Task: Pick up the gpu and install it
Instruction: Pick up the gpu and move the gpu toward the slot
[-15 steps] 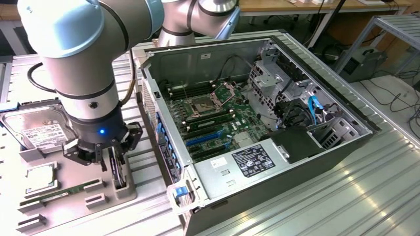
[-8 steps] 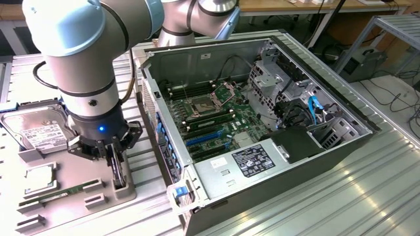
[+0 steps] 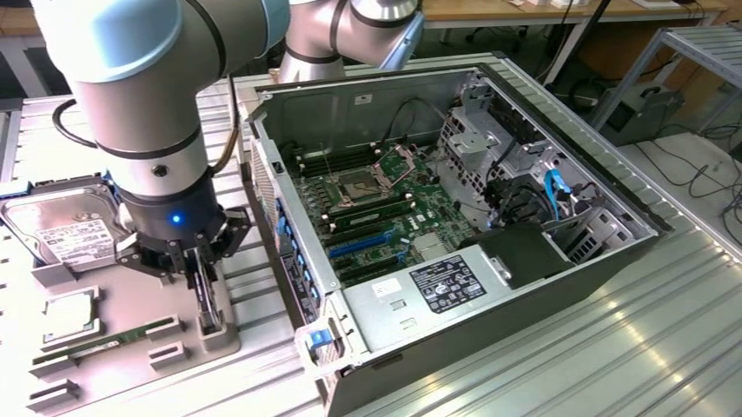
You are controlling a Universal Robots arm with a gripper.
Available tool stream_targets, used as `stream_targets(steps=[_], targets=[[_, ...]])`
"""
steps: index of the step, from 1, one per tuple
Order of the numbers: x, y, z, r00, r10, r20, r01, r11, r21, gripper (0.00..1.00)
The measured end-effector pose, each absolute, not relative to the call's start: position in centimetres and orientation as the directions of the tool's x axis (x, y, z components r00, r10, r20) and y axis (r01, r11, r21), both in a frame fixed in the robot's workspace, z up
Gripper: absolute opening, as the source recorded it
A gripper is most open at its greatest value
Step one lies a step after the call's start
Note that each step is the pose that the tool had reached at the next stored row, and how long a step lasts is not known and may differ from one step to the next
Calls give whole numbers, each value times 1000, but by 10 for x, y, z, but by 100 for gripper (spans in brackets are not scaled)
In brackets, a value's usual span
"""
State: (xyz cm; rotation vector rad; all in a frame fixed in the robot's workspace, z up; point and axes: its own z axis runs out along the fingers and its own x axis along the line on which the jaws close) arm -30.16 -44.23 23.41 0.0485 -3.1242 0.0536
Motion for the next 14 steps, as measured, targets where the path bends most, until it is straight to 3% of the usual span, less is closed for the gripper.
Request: stream_targets(steps=[14], targets=[[-301,-442,253,-999,-31,17,-31,999,-34,28]])
